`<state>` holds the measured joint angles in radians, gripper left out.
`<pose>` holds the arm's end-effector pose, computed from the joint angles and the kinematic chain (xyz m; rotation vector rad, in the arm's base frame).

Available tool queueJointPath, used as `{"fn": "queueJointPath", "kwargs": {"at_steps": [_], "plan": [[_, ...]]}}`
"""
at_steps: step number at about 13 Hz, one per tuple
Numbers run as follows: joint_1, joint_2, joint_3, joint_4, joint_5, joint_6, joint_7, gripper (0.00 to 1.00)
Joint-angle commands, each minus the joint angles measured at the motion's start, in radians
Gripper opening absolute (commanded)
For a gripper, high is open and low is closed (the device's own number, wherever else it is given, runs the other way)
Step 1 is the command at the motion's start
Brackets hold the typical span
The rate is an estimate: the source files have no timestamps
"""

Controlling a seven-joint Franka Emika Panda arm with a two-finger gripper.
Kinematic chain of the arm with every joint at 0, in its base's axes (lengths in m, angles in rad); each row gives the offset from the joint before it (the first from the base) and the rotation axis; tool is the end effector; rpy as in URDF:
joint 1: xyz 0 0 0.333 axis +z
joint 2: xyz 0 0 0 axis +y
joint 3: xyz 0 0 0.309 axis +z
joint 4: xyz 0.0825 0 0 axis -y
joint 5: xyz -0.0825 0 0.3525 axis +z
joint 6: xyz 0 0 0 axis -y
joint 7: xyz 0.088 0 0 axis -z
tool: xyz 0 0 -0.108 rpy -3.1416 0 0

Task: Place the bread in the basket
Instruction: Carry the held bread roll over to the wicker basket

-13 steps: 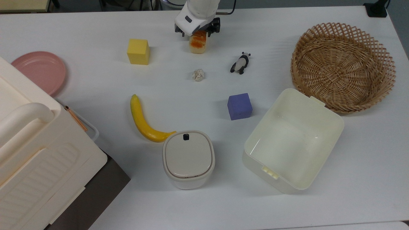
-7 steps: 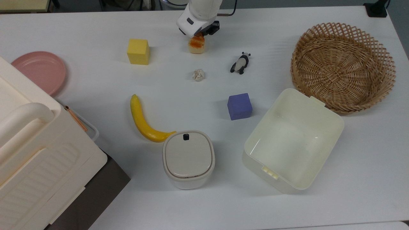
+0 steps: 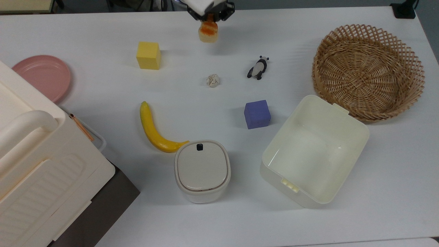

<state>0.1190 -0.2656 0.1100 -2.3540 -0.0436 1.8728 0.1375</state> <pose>0.3985 0.0906 0.4253 3.0156 0.1540 -0.3054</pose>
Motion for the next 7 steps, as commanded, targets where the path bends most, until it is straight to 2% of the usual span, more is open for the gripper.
{"fn": "queueJointPath", "kwargs": {"at_steps": [1, 2, 5, 7], "plan": [[-0.092, 0.02, 0.011, 0.201, -0.013, -0.073, -0.085, 0.29], [-0.117, 0.048, 0.011, 0.259, -0.013, -0.108, -0.114, 0.29], [-0.202, 0.224, 0.011, 0.518, -0.018, -0.184, -0.159, 0.29], [-0.209, 0.297, 0.011, 0.608, -0.025, -0.185, -0.157, 0.29]]}}
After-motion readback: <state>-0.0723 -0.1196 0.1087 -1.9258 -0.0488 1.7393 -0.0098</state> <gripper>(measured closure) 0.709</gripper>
